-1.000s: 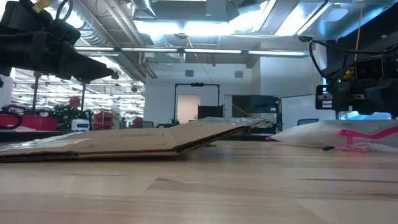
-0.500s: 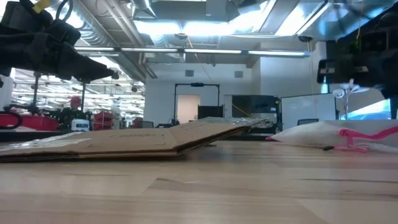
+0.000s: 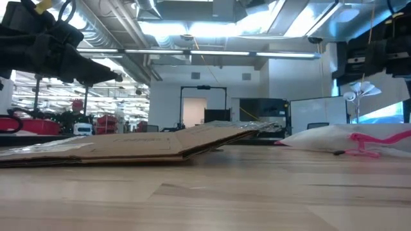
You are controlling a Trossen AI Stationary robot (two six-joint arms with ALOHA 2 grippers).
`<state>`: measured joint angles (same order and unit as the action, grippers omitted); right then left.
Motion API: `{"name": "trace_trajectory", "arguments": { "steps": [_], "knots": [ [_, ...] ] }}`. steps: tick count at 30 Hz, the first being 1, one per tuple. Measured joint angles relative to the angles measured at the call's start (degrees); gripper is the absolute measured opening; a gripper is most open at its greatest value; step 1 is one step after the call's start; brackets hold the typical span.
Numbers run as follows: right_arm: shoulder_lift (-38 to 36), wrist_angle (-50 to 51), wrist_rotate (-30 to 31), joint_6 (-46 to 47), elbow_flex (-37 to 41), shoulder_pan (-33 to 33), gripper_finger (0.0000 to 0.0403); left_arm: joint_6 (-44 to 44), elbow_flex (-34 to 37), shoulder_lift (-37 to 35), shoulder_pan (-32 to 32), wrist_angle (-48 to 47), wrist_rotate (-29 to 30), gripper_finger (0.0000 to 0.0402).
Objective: Unpack boxes
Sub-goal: Return to Home Position
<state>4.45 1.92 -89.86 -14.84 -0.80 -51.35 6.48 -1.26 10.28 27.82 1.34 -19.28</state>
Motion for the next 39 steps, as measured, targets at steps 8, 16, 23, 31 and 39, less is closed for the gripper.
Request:
{"name": "trace_trajectory", "arguments": {
  "steps": [8, 16, 23, 31, 39],
  "knots": [
    [-3.7, 3.5, 0.0, -0.1, 0.0, 1.2, 0.0161, -1.1, 0.0, 0.0, 0.0, 0.0, 0.0, 0.0205],
    [-3.5, 3.6, 0.0, 1.4, 0.0, 5.1, 0.0161, -2.2, 0.0, 0.0, 0.0, 0.0, 0.2, 0.0205],
    [-3.5, 3.0, 1.8, 1.6, 0.0, 5.6, 0.0161, -2.1, 0.0, 0.0, 0.0, 0.0, 0.2, 0.0205],
    [-3.5, 1.4, 8.0, 4.6, 0.0, 5.6, 0.0161, -4.8, 0.0, 0.0, 0.0, 0.0, 0.2, 0.0205],
    [-3.5, -1.8, 22.8, 14.6, 0.0, 5.6, 0.0161, -4.2, 0.0, 0.0, 0.0, 0.0, 0.2, 0.0205]
  ]
}}
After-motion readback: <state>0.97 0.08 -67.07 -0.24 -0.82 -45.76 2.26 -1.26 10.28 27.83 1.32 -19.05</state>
